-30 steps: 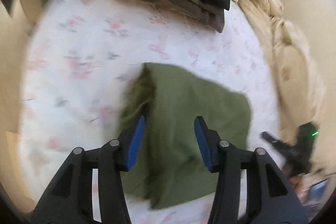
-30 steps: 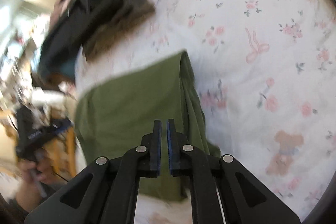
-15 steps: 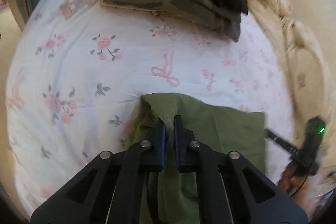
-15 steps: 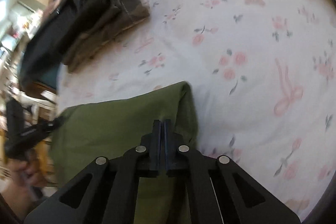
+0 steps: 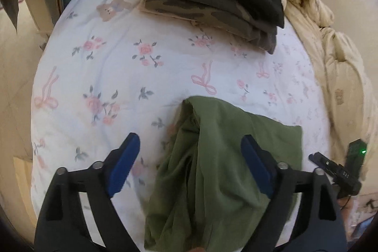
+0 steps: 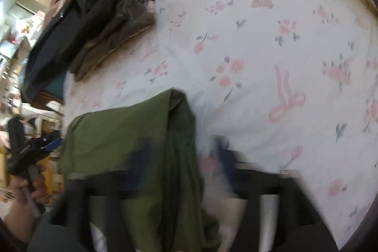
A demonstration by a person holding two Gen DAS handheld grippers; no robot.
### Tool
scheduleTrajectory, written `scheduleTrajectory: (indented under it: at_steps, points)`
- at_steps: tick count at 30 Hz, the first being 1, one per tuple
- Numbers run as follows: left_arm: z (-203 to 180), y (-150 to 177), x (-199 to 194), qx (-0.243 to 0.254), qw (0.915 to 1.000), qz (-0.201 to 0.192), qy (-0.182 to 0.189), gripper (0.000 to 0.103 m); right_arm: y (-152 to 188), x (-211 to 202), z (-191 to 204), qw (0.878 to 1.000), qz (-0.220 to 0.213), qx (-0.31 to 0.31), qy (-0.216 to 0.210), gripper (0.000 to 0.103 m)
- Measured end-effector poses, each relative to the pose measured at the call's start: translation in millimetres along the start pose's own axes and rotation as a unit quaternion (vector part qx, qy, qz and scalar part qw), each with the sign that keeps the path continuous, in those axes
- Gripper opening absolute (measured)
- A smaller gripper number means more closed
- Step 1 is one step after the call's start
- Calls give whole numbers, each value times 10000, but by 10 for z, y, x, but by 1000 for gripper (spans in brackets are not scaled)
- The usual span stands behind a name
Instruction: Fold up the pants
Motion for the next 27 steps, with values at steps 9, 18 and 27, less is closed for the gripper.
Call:
scheduleTrajectory:
  at_steps: [9,18,27]
  points:
    - [-76,572,344,216,9930,1086,418,91,440,470,117,9943,925,180,-506,87]
    - [-69,743,657,496,9913,1195,246,94,565,604,166,9923,1081,-6,-607,87]
    - [-246,811,684,1071,9882,1030,365,35,588,681,376,9928,945,-665,-320,24]
Point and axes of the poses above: each gripper's, at about its wrist camera, not at the fingertips, and x roughly the way its jaws point, z to its left, y to its underside, the point moved 10 cm from there along x, roughly the way its jaws point, and after that the axes turned 6 degrees about -x, right-handed, at the moved point
